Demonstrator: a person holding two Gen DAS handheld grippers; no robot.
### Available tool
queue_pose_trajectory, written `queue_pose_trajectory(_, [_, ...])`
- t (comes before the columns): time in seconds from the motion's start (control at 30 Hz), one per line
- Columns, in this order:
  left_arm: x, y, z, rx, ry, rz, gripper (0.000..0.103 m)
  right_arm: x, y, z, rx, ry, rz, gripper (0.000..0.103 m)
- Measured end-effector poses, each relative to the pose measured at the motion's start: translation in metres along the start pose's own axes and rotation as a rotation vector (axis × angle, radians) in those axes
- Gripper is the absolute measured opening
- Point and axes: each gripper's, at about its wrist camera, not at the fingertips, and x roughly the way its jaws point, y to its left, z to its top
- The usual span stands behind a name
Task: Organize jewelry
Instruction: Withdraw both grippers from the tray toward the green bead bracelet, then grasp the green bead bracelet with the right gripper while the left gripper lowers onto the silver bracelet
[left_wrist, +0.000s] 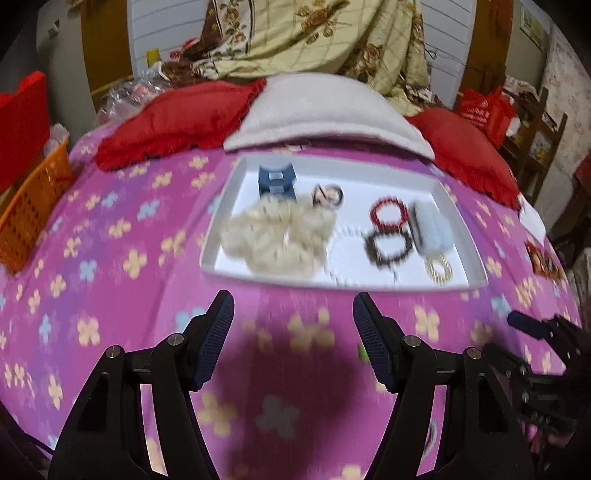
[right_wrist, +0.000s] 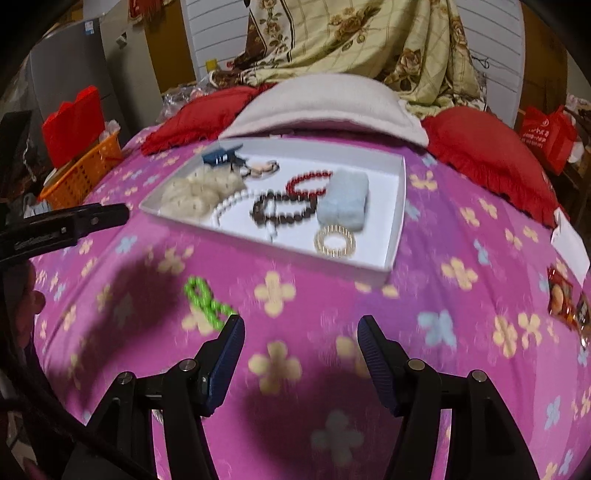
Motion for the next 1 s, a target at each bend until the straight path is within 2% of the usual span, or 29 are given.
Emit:
queue_pose_trajectory(0.1, [-0.005,-0.004,-0.020,0.006,0.035,-0.045,0.067,0.006,-0.002,-0.009,-0.002,0.015,0.020,0.061])
queue_pose_trajectory(0.33, [-0.010,-0.032,-0.071,0.102,0.129,-0.142,0.067,0.016,-0.007,-0.009,0.003,0.029,0.039,0.061])
queue_pose_trajectory(0.47, [-0.003,-0.050,-0.093,0.142,0.181,-0.172,0.067,0.020,0.002,-0.007,-0.032,0.018,0.070,0.058])
queue_pose_trajectory(0.6, [0.009,-0.066,-0.110,0.173,0.222,-0.162,0.067,0.032,0.016,-0.003,-0.093,0.028,0.089,0.052])
queue_pose_trajectory(0.8, [0.016,-0.066,-0.114,0.165,0.229,-0.127,0.067,0.048,0.038,0.008,-0.183,0.031,0.151,0.046])
queue_pose_trajectory(0.9, [0.016,-0.064,-0.113,0.149,0.229,-0.132,0.067,0.061,0.048,0.011,-0.236,0.059,0.141,0.035])
queue_pose_trajectory(1.0, [0.017,-0.067,-0.113,0.158,0.225,-0.128,0.066,0.063,0.050,0.010,-0.256,0.054,0.163,0.030])
